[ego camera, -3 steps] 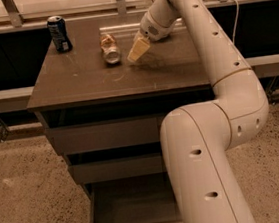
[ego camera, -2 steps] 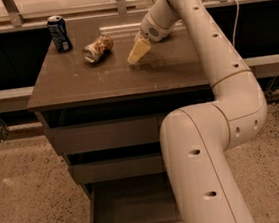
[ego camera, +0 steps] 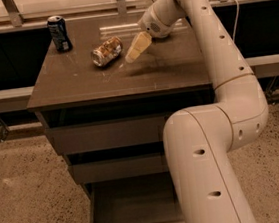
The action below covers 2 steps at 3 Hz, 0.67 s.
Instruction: Place orange can into bottom drawer
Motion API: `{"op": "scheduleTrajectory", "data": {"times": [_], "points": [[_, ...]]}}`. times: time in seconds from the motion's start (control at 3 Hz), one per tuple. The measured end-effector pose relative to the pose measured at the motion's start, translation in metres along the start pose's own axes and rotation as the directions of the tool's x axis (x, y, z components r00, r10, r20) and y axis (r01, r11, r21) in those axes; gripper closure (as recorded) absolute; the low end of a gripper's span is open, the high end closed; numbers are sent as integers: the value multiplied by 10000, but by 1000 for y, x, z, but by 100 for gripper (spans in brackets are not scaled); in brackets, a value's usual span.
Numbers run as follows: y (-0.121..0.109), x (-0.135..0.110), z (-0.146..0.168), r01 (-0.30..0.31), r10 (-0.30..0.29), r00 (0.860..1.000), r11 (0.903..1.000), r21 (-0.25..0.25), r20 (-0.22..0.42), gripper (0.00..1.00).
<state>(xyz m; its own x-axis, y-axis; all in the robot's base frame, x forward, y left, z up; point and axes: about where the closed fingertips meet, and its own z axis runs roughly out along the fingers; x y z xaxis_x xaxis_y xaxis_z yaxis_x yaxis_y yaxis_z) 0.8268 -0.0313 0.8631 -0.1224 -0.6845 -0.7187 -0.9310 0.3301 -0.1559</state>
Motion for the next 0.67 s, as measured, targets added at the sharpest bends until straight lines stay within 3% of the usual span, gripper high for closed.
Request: {"op": "scheduleTrajectory", "data": {"times": [0.67], "points": [[10, -36, 14, 1101, -1095, 9933, 9938, -130, 357, 0]]}}
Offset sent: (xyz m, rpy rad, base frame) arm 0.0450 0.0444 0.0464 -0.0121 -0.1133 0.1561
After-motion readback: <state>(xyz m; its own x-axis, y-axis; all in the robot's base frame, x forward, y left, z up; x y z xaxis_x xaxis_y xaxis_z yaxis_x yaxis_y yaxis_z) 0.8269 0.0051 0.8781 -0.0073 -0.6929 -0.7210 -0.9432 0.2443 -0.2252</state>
